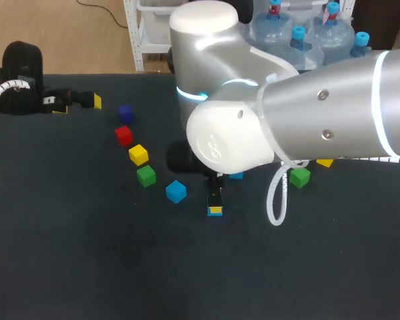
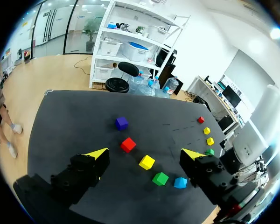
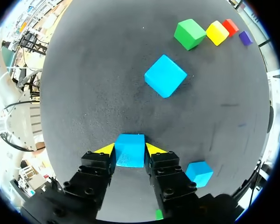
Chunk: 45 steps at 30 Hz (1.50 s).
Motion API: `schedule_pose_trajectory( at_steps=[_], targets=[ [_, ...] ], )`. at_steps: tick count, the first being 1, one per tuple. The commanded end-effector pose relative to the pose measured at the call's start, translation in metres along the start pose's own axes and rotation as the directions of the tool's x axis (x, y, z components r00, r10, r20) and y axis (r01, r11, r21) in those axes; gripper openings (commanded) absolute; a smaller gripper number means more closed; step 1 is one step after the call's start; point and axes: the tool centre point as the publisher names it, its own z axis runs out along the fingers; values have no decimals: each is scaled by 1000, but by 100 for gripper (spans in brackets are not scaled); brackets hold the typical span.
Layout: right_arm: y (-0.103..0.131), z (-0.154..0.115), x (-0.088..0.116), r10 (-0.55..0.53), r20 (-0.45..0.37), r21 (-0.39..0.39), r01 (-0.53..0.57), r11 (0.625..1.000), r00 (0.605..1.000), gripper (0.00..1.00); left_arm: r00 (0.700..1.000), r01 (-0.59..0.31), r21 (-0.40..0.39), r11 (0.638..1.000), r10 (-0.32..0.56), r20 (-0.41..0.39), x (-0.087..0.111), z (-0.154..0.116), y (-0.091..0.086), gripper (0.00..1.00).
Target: Place the blue cubes, place green cubes on the blue cubes, place the yellow cubes on the green cubes, then place the red cubes on the yellow cubes, and place purple cube on the red cubes.
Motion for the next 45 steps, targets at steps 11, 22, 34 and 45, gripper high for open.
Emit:
schedule_pose_trajectory(
  at_steps=[11,22,34,45],
  targets=[
    [-1,-8,3,21,10,9,-21,1000,1000,14,1000,-2,10,1000,2,6,1,0,2,100],
    [-20,-17,5,22,-2,19,-21,1000,1000,20,1000,-2,10,1000,2,6,1,0,2,100],
    [-47,-25,2,15,-2,26,-15,1000,1000,0,1000,-2,10,1000,2,6,1,0,2,100],
    [-59,-26,3,20,-1,30,-20,999,1000,0,1000,-2,10,1000,2,6,1,0,2,100]
  ],
)
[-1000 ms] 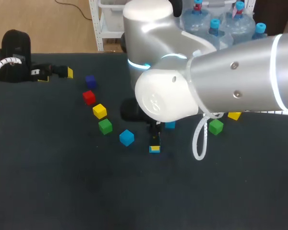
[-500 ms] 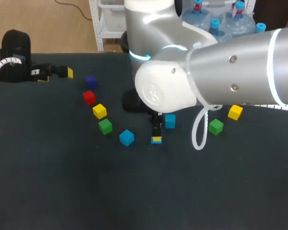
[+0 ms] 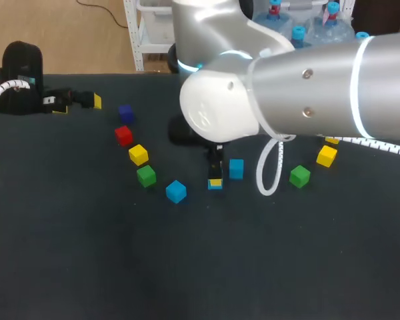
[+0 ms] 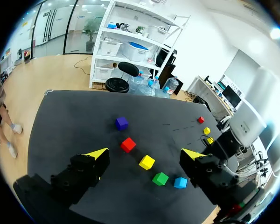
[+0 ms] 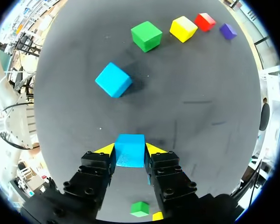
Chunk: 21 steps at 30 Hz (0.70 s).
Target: Place the blue cubes, place green cubes on the blue cubes, place the yellow cubes on the green cubes, then place the red cubes on the yellow cubes, and place purple cube on the red cubes.
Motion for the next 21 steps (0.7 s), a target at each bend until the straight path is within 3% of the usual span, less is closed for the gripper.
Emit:
schedule_pose_trajectory(
  at_steps=[1,21],
  targets=[
    [-5,-1,0,2,0,-3,-2,1000,1000,0,1000,-2,10,1000,2,6,1,0,2,100],
    [-29,6,2,40,3,-1,-40,999,999,0,1000,-2,10,1000,2,6,1,0,2,100]
  ],
)
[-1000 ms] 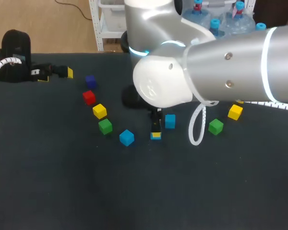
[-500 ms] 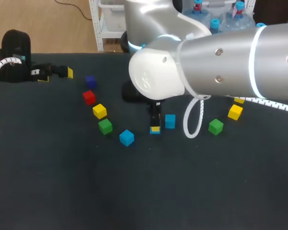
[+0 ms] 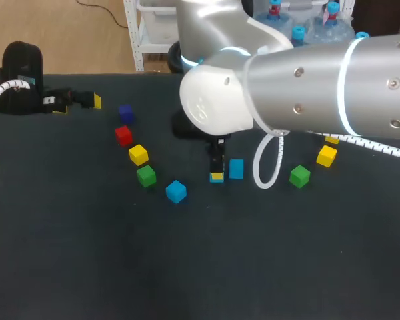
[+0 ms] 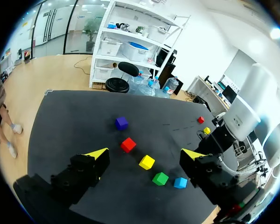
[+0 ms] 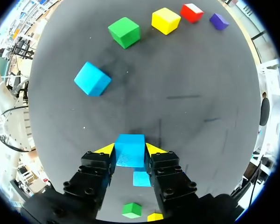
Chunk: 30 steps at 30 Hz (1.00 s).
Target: Place the blue cubes, place green cubes on the blue cubes, place the yellow cubes on the green cubes, then place the red cubes on the yellow cubes, and place purple cube on the red cubes.
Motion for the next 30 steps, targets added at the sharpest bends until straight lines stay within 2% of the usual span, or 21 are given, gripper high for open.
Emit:
schedule_pose_trajectory(
  at_steps=[1,11,30],
  targets=[
    [-6,0,-1,2,2,-5,-2,1000,1000,0,1000,-2,10,1000,2,6,1,0,2,100],
    [-12,1,-1,2,4,-1,-2,1000,1000,0,1000,-2,10,1000,2,6,1,0,2,100],
    [-8,0,4,10,10,-5,-10,1000,1000,0,1000,-2,10,1000,2,6,1,0,2,100]
  ],
)
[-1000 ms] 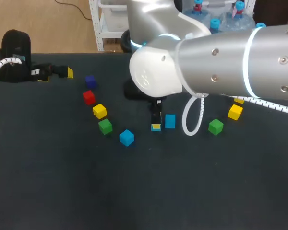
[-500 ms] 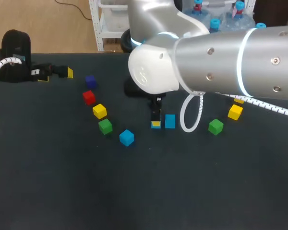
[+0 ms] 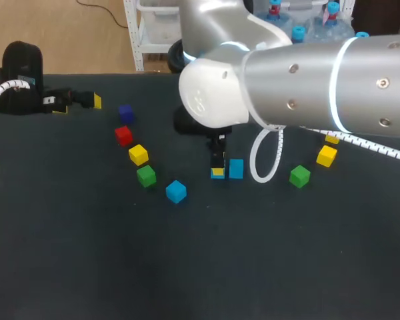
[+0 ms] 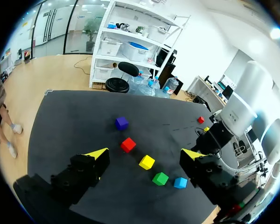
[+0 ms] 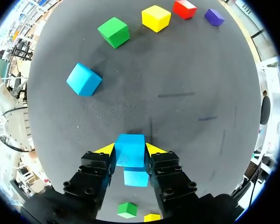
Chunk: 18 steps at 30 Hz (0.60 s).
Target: Place the blue cubes, place green cubes on the blue cubes, place the yellow cubes on the green cubes, then place the red cubes on the yellow cubes, and place purple cube on the red cubes.
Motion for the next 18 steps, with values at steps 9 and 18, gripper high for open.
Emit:
schedule_pose_trajectory(
  at_steps=[9,18],
  targets=[
    [2,5,4,2,9,-2,-2,1000,1000,0,1000,-2,10,1000,2,6,1,0,2,100],
    [1,6,3,-3,7,-3,3,1000,1000,0,1000,-2,10,1000,2,6,1,0,2,100]
  ],
)
